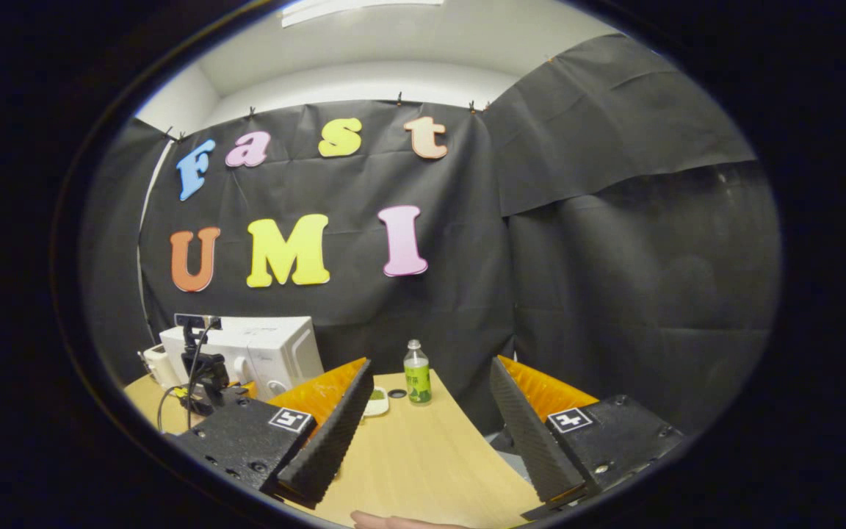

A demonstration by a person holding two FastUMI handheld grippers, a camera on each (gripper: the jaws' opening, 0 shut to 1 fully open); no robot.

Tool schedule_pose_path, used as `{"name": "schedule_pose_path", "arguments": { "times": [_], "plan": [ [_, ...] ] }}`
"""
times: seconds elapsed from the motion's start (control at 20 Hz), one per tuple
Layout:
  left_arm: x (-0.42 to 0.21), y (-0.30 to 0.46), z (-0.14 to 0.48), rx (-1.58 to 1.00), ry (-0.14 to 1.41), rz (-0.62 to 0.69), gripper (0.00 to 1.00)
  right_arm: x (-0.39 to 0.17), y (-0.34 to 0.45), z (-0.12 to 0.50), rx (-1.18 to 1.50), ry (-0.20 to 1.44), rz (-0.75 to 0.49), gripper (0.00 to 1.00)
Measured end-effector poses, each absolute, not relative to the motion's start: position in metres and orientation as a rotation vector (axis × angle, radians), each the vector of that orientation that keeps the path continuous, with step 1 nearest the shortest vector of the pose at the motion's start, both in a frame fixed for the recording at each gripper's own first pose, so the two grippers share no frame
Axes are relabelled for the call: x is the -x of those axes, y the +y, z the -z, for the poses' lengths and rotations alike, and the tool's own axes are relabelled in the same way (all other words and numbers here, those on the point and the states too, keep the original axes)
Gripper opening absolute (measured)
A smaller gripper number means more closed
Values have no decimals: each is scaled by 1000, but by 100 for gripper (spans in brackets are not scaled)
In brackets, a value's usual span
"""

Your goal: Open the microwave oven with the left hand, put the food in, and close the microwave oven.

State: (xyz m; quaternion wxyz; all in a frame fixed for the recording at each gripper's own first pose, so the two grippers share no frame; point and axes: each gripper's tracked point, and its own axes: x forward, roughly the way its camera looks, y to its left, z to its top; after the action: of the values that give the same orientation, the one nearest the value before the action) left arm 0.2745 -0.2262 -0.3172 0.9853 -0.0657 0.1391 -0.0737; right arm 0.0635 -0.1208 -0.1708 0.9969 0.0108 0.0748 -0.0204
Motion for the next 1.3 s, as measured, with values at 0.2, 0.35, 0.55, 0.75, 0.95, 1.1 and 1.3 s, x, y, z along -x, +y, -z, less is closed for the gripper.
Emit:
{"name": "schedule_pose_path", "arguments": {
  "times": [0.2,0.35,0.55,0.75,0.95,1.1,1.3],
  "plan": [
    [-279,-228,317,131,263,149,12,-63,-124,170,-15,146,44,100],
    [-285,-227,320,100,292,150,12,-65,-121,176,-26,164,42,100],
    [-289,-227,323,121,318,142,12,-64,-113,186,-38,191,28,100],
    [-264,-220,313,108,241,142,12,-57,-113,180,-28,176,31,100],
    [-228,-212,316,111,241,230,12,-54,-110,183,-25,187,44,100],
    [-191,-196,312,120,236,290,12,-48,-99,182,-18,195,33,96],
    [-146,-159,312,89,206,305,12,-33,-81,177,-10,196,17,96]
  ]
}}
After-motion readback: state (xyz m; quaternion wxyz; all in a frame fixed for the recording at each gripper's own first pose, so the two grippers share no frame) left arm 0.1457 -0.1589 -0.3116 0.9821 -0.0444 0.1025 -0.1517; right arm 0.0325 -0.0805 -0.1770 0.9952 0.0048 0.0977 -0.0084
